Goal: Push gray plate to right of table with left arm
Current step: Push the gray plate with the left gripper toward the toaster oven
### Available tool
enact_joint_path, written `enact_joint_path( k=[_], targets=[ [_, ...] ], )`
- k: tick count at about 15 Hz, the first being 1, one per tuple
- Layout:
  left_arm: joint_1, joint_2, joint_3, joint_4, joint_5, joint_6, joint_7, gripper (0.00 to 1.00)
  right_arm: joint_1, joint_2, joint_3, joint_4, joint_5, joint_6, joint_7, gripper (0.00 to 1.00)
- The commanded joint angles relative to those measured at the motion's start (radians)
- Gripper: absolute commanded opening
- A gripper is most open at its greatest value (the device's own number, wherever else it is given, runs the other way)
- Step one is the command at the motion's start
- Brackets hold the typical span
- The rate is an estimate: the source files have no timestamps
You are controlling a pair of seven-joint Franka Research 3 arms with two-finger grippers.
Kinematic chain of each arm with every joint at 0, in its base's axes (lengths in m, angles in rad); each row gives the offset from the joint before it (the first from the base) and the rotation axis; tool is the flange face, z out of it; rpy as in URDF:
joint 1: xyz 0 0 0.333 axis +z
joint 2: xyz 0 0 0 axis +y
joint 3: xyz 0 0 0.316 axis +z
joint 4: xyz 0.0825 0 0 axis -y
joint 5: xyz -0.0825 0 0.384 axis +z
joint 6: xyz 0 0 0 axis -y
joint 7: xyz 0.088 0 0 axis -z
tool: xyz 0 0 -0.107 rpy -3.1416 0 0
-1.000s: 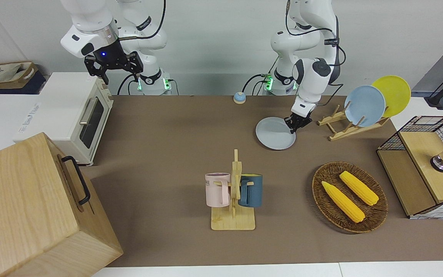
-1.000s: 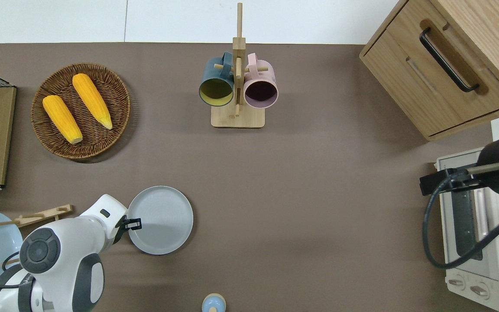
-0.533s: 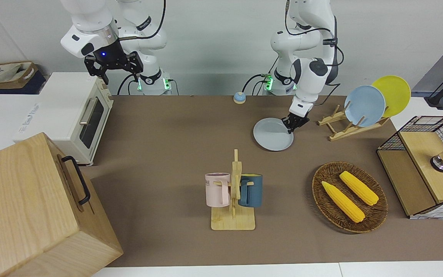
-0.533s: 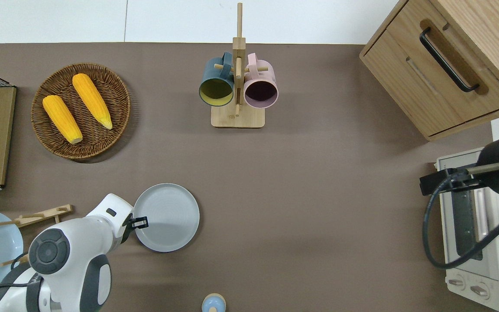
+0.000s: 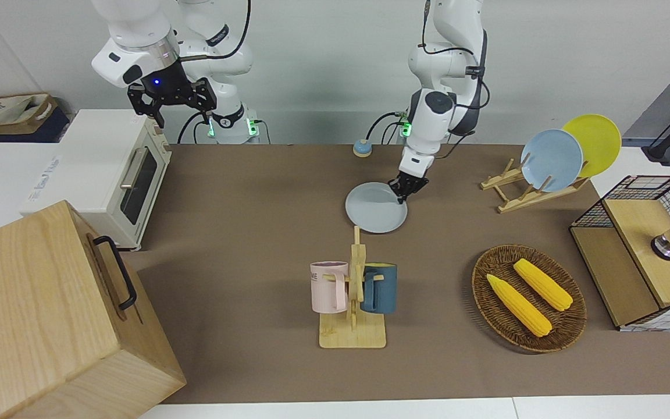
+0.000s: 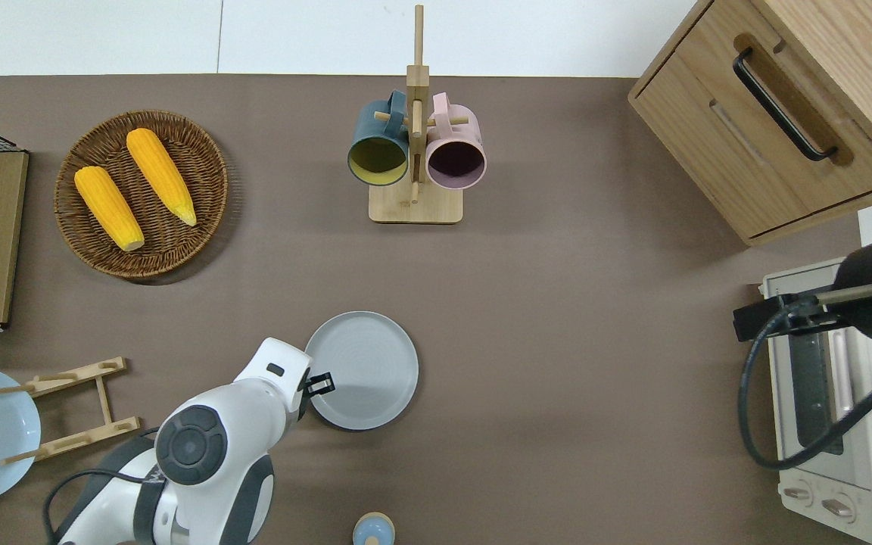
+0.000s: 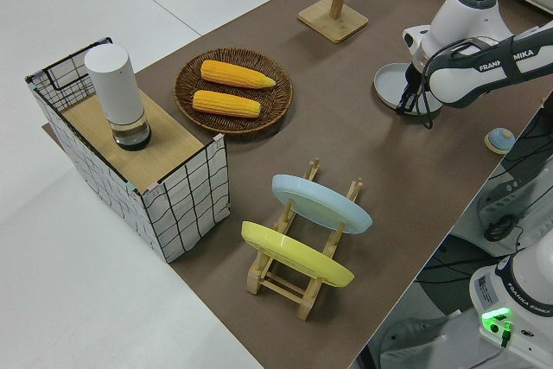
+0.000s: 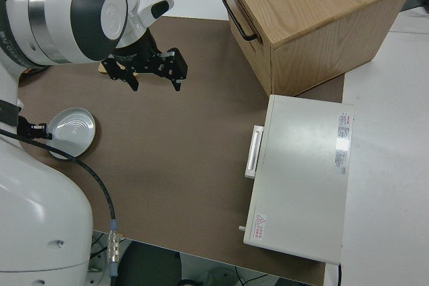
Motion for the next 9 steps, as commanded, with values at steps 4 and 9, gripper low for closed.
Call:
enact_joint_path(
  k=[4, 9],
  targets=[
    [-0.201, 0.148, 0.011, 0.134, 0.034, 0.034, -0.319, 0.0, -0.019, -0.002, 0.016, 0.009, 0.004, -0.016, 0.013, 0.983],
    [-0.293, 0.246, 0.01, 0.254, 0.276, 0.024, -0.678, 0.0, -0.019, -0.002, 0.016, 0.009, 0.004, -0.016, 0.012, 0.983]
  ],
)
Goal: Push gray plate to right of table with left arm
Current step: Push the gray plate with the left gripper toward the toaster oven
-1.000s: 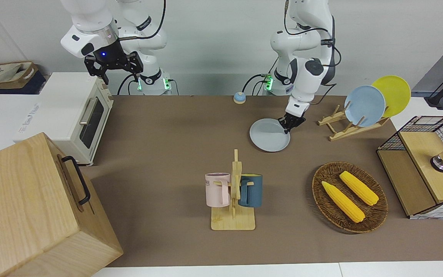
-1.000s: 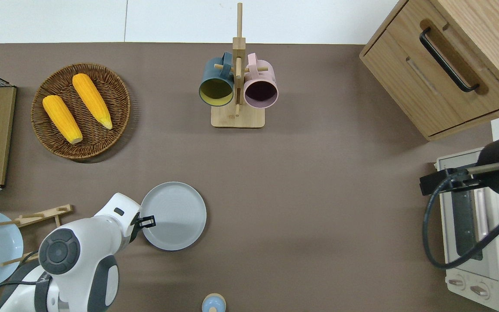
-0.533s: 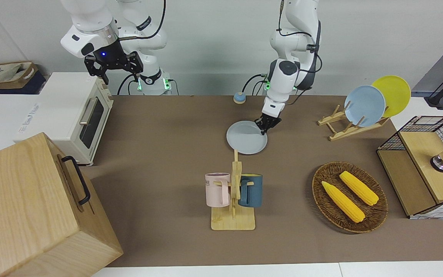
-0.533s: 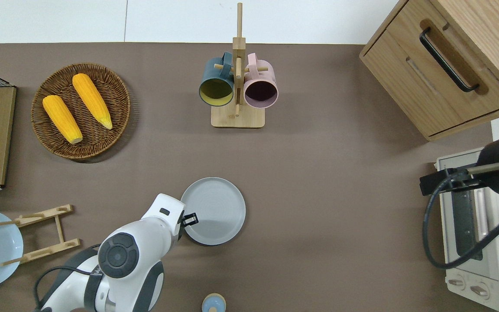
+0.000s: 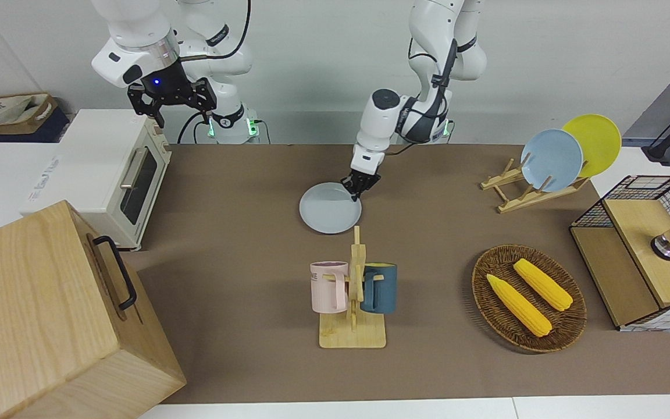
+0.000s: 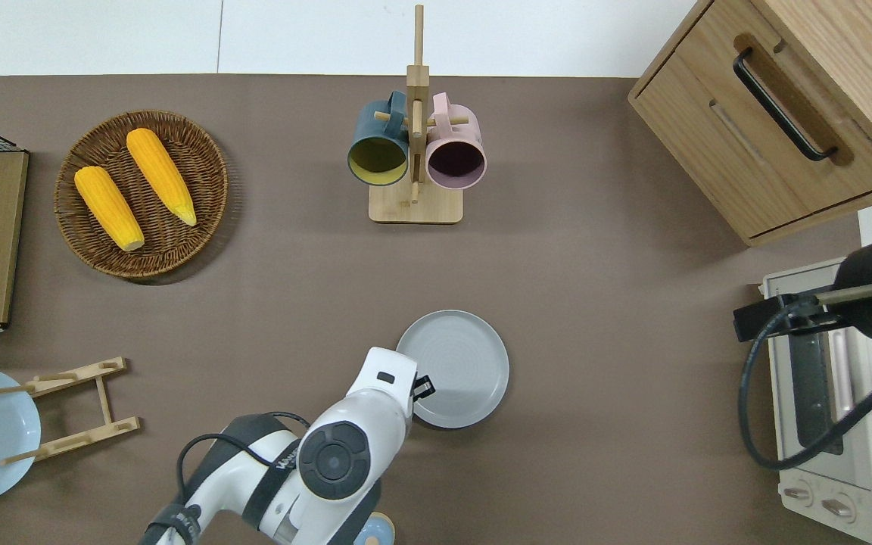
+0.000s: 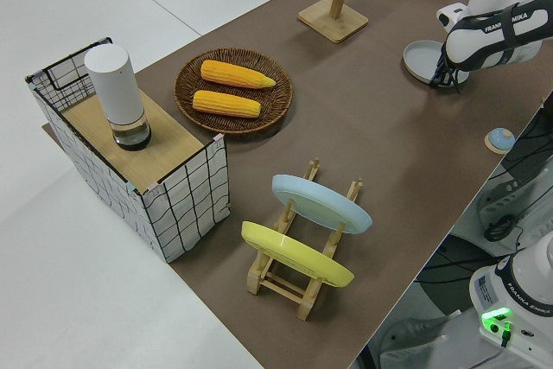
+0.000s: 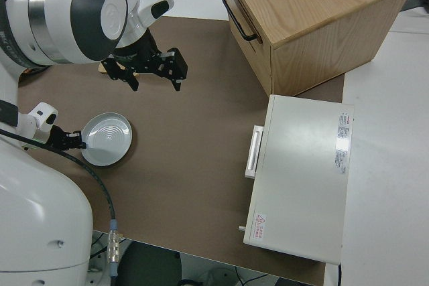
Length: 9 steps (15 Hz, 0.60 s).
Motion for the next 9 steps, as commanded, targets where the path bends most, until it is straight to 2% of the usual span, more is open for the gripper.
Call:
enact_joint_path(
  k=[1, 4, 7, 8, 9],
  targets=[
    [-0.066, 0.104, 0.01, 0.104, 0.171, -0.003, -0.241, 0.0, -0.019, -0.002, 0.016, 0.009, 0.004, -0.016, 0.012, 0.983],
    [-0.107, 0.146, 0.011, 0.184, 0.185, -0.05, -0.314, 0.0, -0.019, -0.002, 0.016, 0.009, 0.004, -0.016, 0.012, 0.983],
    [-0.115, 0.157, 0.011, 0.219, 0.186, -0.087, -0.323, 0.0, -0.019, -0.002, 0.016, 0.009, 0.004, -0.016, 0.012, 0.983],
    [-0.115, 0.157, 0.011, 0.223, 0.188, -0.09, -0.32, 0.21, -0.019, -0.002, 0.016, 0.009, 0.004, -0.016, 0.012, 0.983],
    [-0.115, 0.157, 0.011, 0.223, 0.202, -0.099, -0.319, 0.5, -0.019, -0.002, 0.016, 0.009, 0.004, -0.016, 0.012, 0.983]
  ],
)
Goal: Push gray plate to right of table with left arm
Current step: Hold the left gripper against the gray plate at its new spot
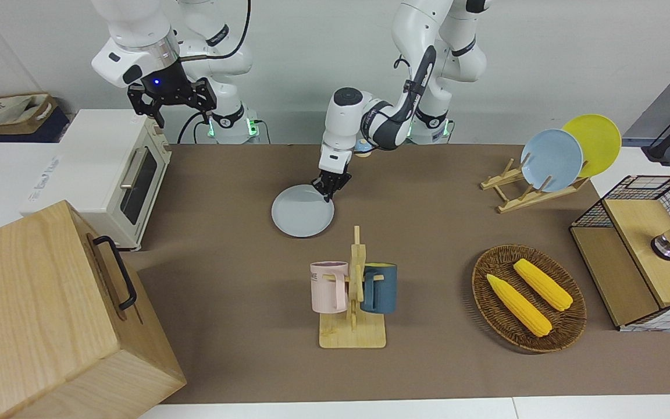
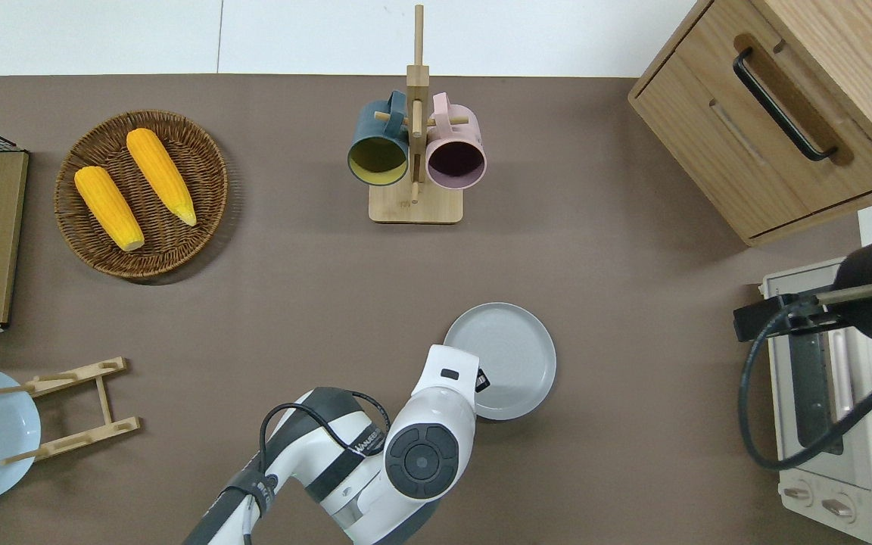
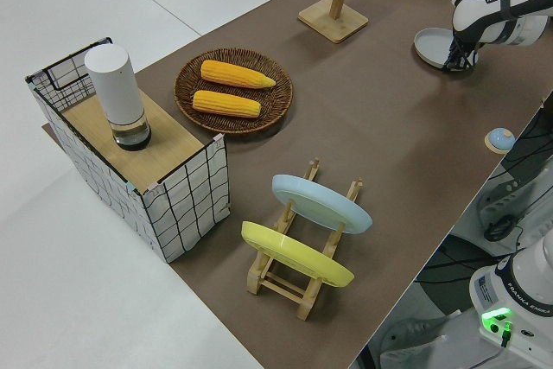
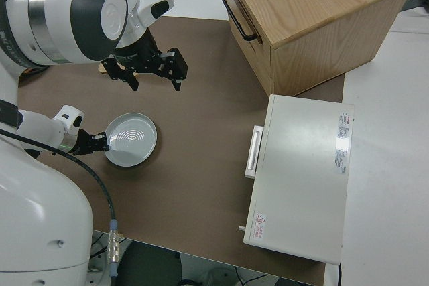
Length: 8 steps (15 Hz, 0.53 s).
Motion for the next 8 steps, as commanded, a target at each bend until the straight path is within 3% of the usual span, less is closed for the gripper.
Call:
enact_joint_path(
  k=[1, 2, 8],
  targets=[
    [-0.013, 0.026, 0.015, 0.042, 0.062, -0.054, -0.023, 0.84, -0.019, -0.002, 0.016, 0.009, 0.004, -0.016, 0.012, 0.983],
    [-0.008, 0.026, 0.015, 0.054, 0.071, -0.065, -0.025, 1.0, -0.019, -0.002, 0.016, 0.009, 0.004, -0.016, 0.012, 0.983],
    [0.001, 0.015, 0.022, 0.103, 0.071, -0.152, 0.012, 1.0, -0.019, -0.002, 0.016, 0.009, 0.004, -0.016, 0.012, 0.983]
  ],
)
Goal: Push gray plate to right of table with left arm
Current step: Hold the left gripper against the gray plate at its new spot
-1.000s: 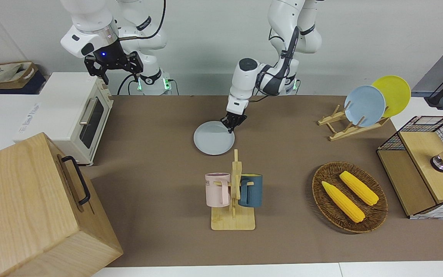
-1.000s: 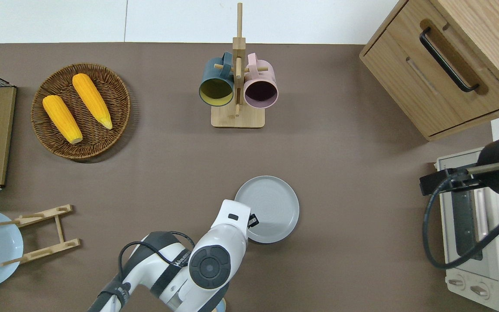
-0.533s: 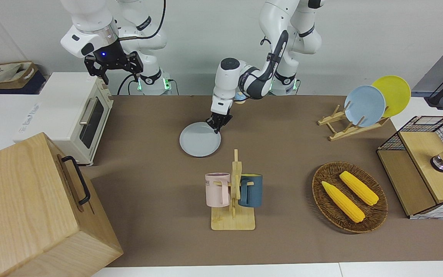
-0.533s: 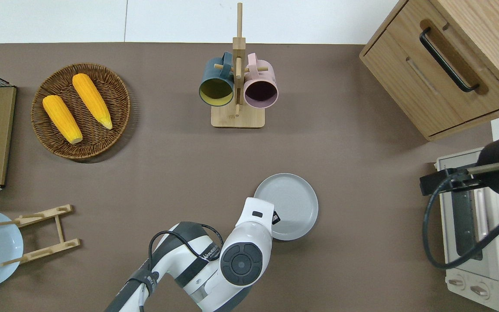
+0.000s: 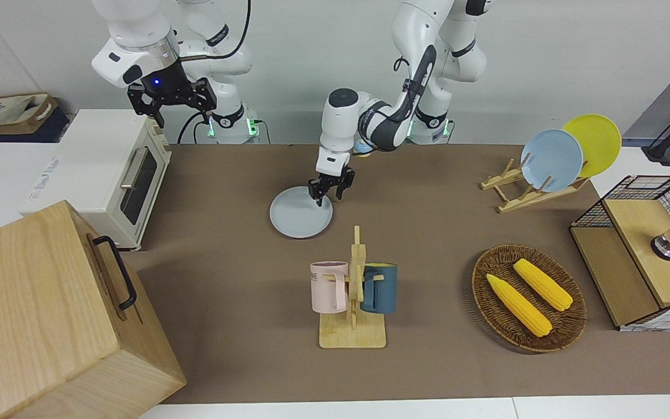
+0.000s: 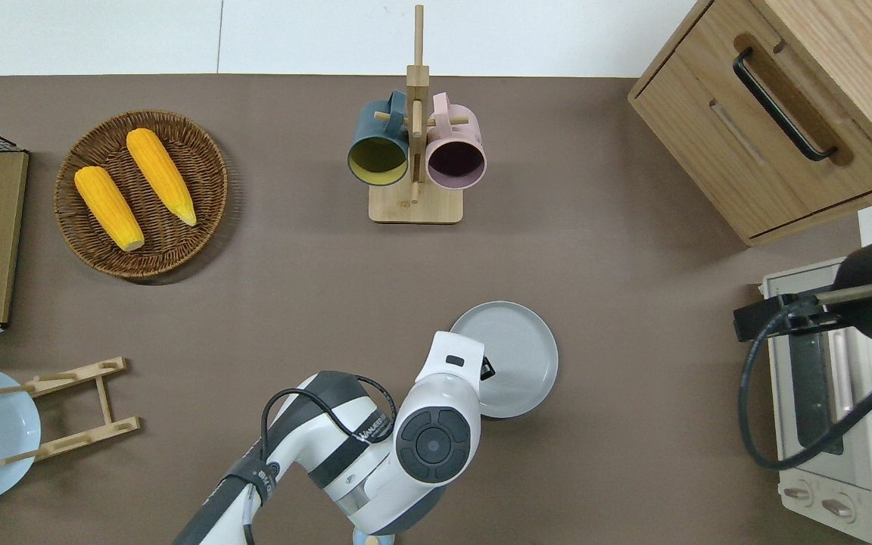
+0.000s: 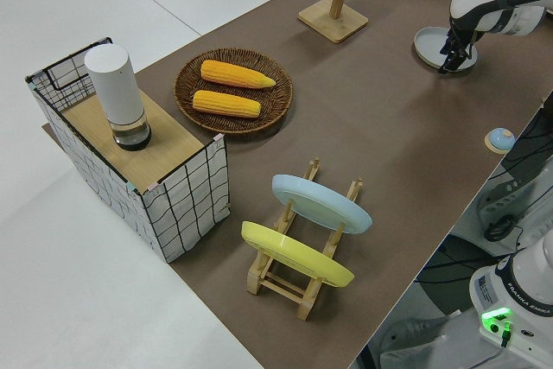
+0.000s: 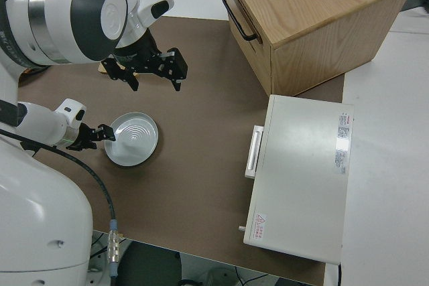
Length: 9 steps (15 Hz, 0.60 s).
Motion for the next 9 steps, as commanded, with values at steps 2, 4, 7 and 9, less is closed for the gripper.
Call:
enact_joint_path(
  k=[2, 4, 7, 9],
  targets=[
    [0.015, -0.023, 0.014, 0.066, 0.026, -0.152, 0.128, 1.0, -0.019, -0.002, 0.016, 0.009, 0.004, -0.016, 0.012, 0.983],
    [0.051, -0.051, 0.016, 0.098, 0.012, -0.235, 0.258, 1.0, -0.019, -0.002, 0.016, 0.009, 0.004, -0.016, 0.013, 0.983],
    [0.12, -0.091, 0.014, 0.139, -0.038, -0.336, 0.425, 1.0, -0.02, -0.002, 0.016, 0.009, 0.004, -0.016, 0.012, 0.983],
    [0.173, -0.123, 0.022, 0.167, -0.106, -0.407, 0.594, 1.0, -0.02, -0.002, 0.016, 0.009, 0.004, -0.016, 0.013, 0.983]
  ],
)
